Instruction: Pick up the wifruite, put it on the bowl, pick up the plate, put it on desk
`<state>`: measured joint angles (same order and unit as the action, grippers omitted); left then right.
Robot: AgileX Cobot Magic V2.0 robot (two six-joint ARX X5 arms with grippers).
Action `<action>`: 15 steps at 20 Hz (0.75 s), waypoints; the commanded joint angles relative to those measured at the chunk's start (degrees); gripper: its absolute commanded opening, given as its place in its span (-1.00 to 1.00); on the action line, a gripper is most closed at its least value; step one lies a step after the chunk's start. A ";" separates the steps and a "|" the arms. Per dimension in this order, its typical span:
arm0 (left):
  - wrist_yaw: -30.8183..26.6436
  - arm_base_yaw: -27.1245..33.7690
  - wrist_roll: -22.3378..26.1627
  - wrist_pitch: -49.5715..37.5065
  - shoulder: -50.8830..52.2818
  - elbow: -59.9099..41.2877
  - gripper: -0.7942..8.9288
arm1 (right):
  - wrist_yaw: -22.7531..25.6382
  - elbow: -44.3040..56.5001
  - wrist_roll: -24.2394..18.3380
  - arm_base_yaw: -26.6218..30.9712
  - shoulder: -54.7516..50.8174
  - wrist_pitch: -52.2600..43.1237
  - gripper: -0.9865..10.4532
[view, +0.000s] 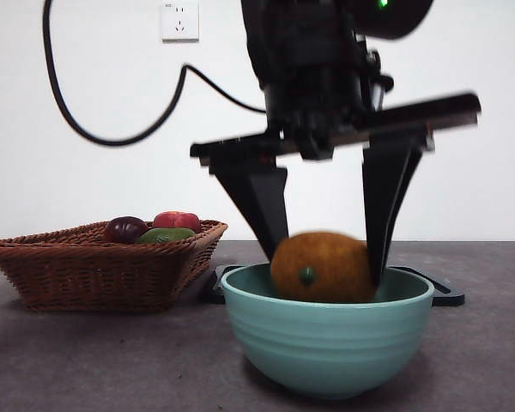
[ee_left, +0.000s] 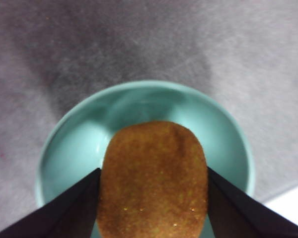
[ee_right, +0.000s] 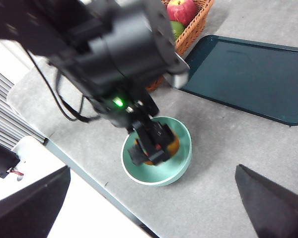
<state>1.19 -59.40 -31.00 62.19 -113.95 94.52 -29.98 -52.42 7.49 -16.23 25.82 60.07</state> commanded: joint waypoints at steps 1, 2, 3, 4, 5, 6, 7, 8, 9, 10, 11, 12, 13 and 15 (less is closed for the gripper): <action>-0.39 -0.68 -0.13 -0.13 -3.39 1.40 -0.27 | -0.04 -0.96 -0.46 -0.26 0.20 -0.44 0.33; -0.39 -0.68 -0.11 -0.11 -3.98 1.40 -0.27 | -0.04 -0.96 -0.46 -0.26 0.20 -0.44 0.33; -0.39 -0.68 -0.11 -0.13 -4.39 1.40 -0.27 | -0.04 -0.96 -0.44 -0.26 0.20 -0.42 0.33; -0.37 -0.68 -0.11 -0.24 -4.61 1.40 -0.27 | -0.02 -0.96 -0.46 -0.26 0.20 -0.42 0.33; -0.37 -0.70 -0.11 -0.35 -4.85 1.40 -0.27 | -0.04 -0.96 -0.46 -0.26 0.20 -0.42 0.33; -0.37 -0.68 -0.11 -0.17 -4.92 1.40 -0.27 | -0.04 -0.96 -0.46 -0.26 0.20 -0.44 0.33; -0.37 -0.68 -0.07 -0.09 -4.98 1.40 -0.27 | -0.02 -0.96 -0.46 -0.26 0.20 -0.44 0.33; -0.37 -0.68 -0.04 -0.09 -5.01 1.40 -0.27 | -0.02 -0.96 -0.46 -0.26 0.20 -0.44 0.33; -0.31 -0.68 0.17 0.07 -5.03 1.40 -0.27 | -0.04 -0.96 -0.46 -0.26 0.20 -0.44 0.33; 0.17 -0.68 0.37 0.57 -5.20 1.40 -0.27 | -0.04 -0.96 -0.46 -0.26 0.20 -0.44 0.33; 0.20 -0.68 0.42 1.03 -5.35 1.40 -0.27 | -0.04 -0.96 -0.46 -0.26 0.20 -0.44 0.33; 0.31 -0.68 0.52 1.05 -5.66 1.40 -0.27 | -0.04 -0.96 -0.48 -0.26 0.20 -0.44 0.33; 0.37 -0.68 0.61 1.01 -5.66 1.40 -0.26 | -0.04 -0.96 -0.48 -0.26 0.20 -0.44 0.33; 0.37 -0.68 0.98 0.31 -5.66 1.42 -0.24 | -0.04 -0.96 -0.46 -0.26 0.20 -0.39 0.33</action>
<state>1.43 -59.40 -30.74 62.61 -117.95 94.54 -29.98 -52.42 7.46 -16.23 25.82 60.07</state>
